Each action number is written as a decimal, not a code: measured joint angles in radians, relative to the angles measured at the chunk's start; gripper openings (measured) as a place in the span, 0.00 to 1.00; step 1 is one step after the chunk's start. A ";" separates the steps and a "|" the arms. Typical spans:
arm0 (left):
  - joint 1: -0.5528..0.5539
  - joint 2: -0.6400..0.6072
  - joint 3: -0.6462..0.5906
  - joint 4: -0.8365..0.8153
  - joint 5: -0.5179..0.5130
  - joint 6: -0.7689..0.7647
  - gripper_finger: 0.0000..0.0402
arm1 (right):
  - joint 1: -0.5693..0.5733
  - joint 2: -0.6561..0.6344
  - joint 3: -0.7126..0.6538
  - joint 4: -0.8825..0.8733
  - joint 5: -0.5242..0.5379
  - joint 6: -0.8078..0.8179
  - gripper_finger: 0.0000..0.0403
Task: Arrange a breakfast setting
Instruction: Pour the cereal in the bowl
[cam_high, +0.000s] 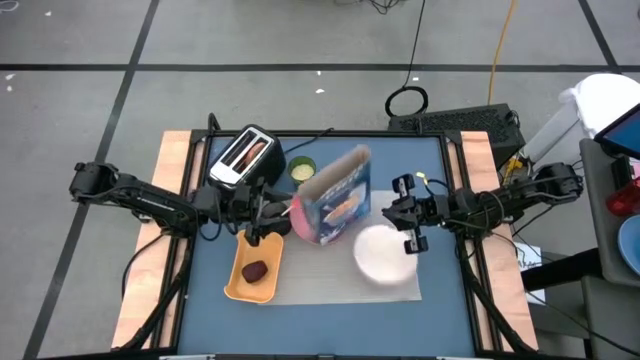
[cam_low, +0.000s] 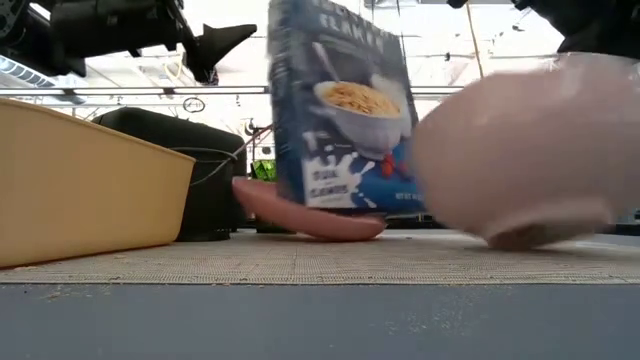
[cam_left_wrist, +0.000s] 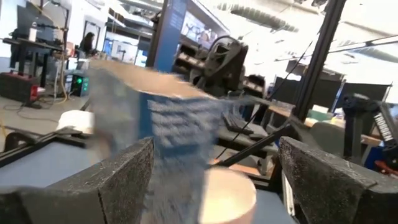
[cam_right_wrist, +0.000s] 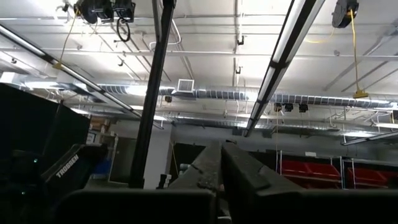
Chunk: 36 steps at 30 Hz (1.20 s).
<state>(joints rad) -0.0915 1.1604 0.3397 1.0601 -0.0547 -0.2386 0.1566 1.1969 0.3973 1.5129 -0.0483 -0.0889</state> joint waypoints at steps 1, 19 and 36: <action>0.000 0.000 0.000 0.004 0.001 0.000 0.86 | 0.000 0.000 0.000 -0.004 0.000 0.000 0.03; 0.000 0.000 0.000 -0.001 0.000 -0.002 0.86 | 0.000 0.001 -0.002 -0.090 0.053 -0.016 0.01; 0.000 0.000 0.000 -0.001 0.001 -0.002 0.86 | 0.000 0.000 -0.001 -0.207 0.178 -0.031 0.00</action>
<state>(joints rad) -0.0914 1.1605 0.3397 1.0590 -0.0540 -0.2403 0.1562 1.1973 0.3962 1.3056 0.1295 -0.1196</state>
